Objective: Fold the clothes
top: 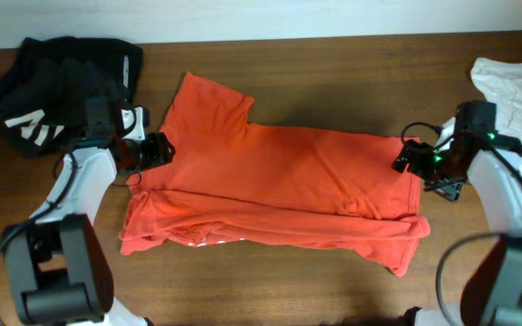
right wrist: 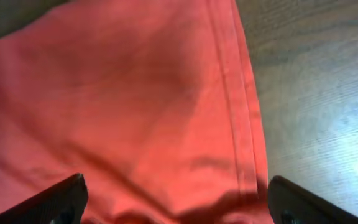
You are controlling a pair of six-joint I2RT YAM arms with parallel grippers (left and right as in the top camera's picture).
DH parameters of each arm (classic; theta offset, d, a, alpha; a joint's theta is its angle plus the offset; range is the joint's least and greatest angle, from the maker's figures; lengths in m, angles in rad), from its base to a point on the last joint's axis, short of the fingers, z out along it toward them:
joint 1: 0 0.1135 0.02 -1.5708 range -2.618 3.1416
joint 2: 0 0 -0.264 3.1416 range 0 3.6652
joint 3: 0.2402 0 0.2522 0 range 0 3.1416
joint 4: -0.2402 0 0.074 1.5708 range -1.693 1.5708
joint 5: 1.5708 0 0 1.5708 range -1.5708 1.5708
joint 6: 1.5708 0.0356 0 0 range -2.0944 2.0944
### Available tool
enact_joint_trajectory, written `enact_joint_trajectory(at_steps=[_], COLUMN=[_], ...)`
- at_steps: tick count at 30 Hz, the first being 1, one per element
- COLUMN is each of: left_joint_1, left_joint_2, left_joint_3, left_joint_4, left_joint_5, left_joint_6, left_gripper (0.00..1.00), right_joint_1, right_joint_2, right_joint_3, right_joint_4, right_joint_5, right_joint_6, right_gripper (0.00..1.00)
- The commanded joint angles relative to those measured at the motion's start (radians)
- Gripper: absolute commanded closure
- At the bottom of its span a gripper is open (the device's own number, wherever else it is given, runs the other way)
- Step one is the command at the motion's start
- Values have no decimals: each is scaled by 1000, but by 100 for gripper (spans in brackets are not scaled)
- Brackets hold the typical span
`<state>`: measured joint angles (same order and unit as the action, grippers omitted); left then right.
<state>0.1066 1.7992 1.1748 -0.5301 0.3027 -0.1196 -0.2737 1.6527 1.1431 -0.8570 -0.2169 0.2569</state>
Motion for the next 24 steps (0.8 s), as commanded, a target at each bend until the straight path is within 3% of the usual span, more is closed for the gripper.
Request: enact_joint_trajectory(at_steps=[1,5,7,8,9,11,12,13,15,19,24], left_joint_1=[3,3,3,3,3,3,3,3,3,8,25], left_joint_2=[76,165,196,214,225,242,244,244,244,243,243], left_joint_3=[-2,-2,-2,-2,-2,-2,-2,-2,-2,12,74], left_joint_4=[42,92,106,115,123,147,156,167,212,316,320], left_joint_5=[-96,-173,-173,-173,-174,-173,-175,-196,-290,-316,-465], left_joint_6=[58,58,58,58,58,58,58,58,58,46,-113], left_gripper=[39,39,42,44,56,99,99,99,99,99,99], right_joint_1=[5,5,8,15,26,48,59,68,73,71,71], right_joint_2=[86,196,242,266,283,298,299,299,299,299,300], right_joint_3=[15,15,15,15,15,14,14,15,33,212,396], right_joint_4=[32,82,111,121,130,144,151,157,177,141,144], right_joint_5=[59,75,75,76,81,103,121,151,162,163,191], right_joint_6=[-17,-17,-17,-16,-16,-13,-8,15,17,13,13], right_gripper=[9,11,19,27,39,75,91,96,96,96,96])
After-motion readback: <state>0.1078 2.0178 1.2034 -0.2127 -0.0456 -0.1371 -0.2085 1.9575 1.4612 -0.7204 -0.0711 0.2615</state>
